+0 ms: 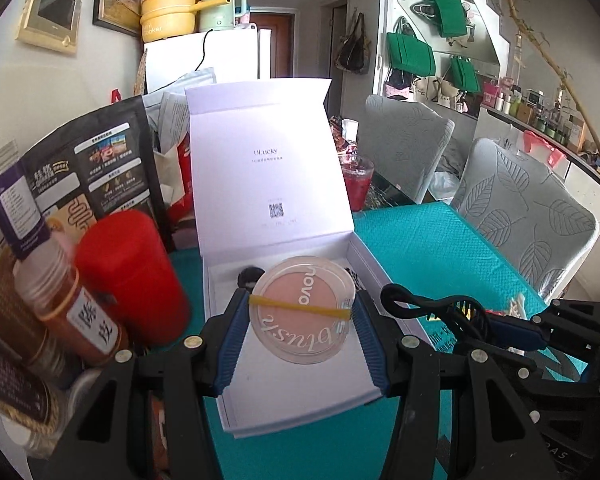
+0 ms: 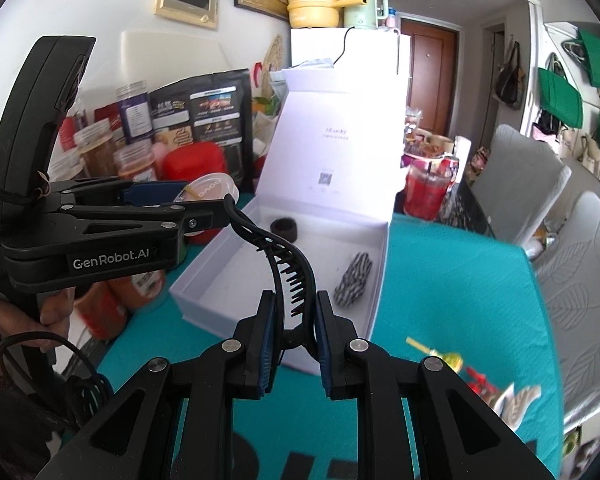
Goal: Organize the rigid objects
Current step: 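Carry compact in left tool and black clip in right tool into white box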
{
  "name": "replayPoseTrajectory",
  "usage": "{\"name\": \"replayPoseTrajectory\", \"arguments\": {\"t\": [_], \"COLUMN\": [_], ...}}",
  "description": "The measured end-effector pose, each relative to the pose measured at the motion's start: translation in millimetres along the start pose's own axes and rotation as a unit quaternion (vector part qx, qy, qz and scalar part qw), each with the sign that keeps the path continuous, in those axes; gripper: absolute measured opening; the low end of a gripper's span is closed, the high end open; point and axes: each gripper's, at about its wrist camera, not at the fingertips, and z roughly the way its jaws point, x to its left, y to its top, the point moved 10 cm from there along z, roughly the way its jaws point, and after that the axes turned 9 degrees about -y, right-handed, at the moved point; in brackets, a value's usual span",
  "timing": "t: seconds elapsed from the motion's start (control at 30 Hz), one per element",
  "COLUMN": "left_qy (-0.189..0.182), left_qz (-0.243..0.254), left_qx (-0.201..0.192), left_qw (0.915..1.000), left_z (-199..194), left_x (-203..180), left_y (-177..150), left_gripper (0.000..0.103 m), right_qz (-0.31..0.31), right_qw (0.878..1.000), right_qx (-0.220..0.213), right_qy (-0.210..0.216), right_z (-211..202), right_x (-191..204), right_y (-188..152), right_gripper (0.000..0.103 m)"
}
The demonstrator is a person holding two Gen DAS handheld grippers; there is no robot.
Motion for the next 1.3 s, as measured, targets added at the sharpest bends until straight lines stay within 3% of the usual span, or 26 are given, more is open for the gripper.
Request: {"name": "replayPoseTrajectory", "arguments": {"t": [0.63,0.83,1.3], "left_qy": [0.028,0.030,0.042], "left_qz": [-0.007,-0.020,-0.019], "left_qx": [-0.021,-0.018,0.042], "left_qw": [0.9994,0.9992,0.9980], "left_z": [50.1,63.9,110.1], "left_x": [40.7,56.8,76.2], "left_y": [65.9,63.5,44.9], "left_gripper": [0.052,0.052,0.052], "right_qz": [0.000,-0.001,0.006], "right_qw": [1.000,1.000,0.999], "right_qx": [-0.013,-0.009,0.038], "right_qy": [-0.012,-0.008,-0.005], "right_z": [63.3,81.3,133.3], "right_x": [-26.9,-26.2,-23.3], "right_y": [64.7,73.3,57.1], "right_gripper": [0.019,0.019,0.019]}}
